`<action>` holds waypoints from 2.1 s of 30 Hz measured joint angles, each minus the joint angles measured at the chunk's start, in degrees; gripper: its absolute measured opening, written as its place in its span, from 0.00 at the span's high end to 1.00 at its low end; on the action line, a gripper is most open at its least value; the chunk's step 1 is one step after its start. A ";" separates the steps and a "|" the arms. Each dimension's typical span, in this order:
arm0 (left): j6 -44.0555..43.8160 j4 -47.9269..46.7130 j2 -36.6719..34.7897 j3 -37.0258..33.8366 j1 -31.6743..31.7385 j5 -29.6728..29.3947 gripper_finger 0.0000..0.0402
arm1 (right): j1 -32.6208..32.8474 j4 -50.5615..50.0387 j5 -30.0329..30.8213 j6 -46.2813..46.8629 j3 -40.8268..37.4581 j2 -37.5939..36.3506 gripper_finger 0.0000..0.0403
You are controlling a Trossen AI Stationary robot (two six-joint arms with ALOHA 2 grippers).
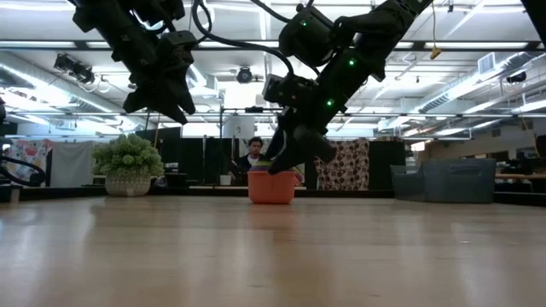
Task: Nest measuring cups in basket
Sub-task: Put the stack of measuring cups into the black bin
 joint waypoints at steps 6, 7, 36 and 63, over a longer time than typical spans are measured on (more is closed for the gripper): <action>0.04 0.01 0.00 0.00 0.00 0.00 0.65 | 0.02 0.09 5.23 -0.20 0.00 0.00 0.36; 0.04 -0.01 0.00 0.00 0.00 0.00 0.65 | 0.00 0.05 5.85 0.05 0.00 0.00 0.36; -0.42 0.04 0.00 -0.04 0.00 -0.02 0.65 | -8.03 -2.74 -12.26 4.28 0.02 0.09 0.36; -0.42 0.01 0.00 -0.04 0.00 -0.24 0.65 | -8.37 -2.90 -18.55 4.28 0.09 0.15 0.66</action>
